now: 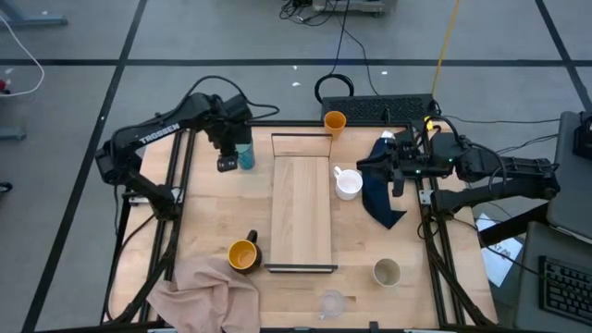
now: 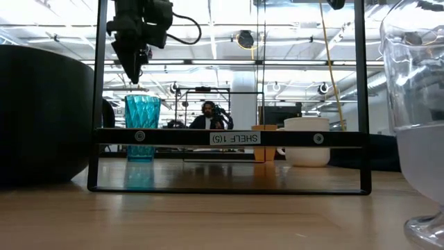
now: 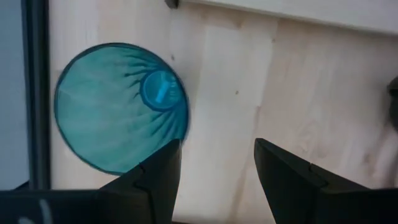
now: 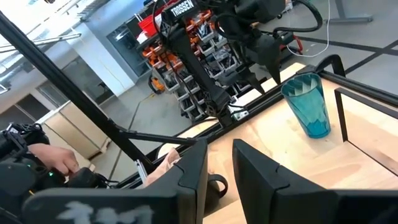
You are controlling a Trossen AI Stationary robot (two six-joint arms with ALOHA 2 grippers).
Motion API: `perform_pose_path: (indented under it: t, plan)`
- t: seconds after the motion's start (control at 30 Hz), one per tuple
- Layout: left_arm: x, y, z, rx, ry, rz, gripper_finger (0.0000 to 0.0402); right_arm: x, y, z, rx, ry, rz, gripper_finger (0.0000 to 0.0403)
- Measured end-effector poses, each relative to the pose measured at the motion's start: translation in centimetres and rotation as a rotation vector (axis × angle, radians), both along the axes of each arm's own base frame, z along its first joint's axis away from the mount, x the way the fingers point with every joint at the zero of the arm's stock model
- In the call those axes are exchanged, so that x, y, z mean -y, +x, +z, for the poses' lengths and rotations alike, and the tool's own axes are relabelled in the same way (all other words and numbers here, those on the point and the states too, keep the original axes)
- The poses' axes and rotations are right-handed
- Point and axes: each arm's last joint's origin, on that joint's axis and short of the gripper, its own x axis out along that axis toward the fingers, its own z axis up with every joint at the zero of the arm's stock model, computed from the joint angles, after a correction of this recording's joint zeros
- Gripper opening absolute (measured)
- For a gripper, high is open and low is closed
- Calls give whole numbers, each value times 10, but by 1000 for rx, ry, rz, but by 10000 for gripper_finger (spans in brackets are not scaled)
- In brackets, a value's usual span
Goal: Stack small to large cups/mugs on shelf
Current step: Put the blue cup on the shelf
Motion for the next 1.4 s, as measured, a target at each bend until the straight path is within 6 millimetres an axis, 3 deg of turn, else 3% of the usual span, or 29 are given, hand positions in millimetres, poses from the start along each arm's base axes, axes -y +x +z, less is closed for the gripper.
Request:
perform_pose_path:
  t: [0.43,1.1,1.23,1.4]
  plan:
    - [-18,10,-17,-24,-4,9,202,0,4,-2,-12,15,-3,68]
    - [-30,22,-41,-127,-12,62,199,0,4,-2,-12,13,-4,68]
    - [-30,22,-40,-140,11,64,162,0,4,-2,-12,9,-3,68]
    - [-31,21,-40,-131,-9,68,70,0,4,-2,-12,8,-3,68]
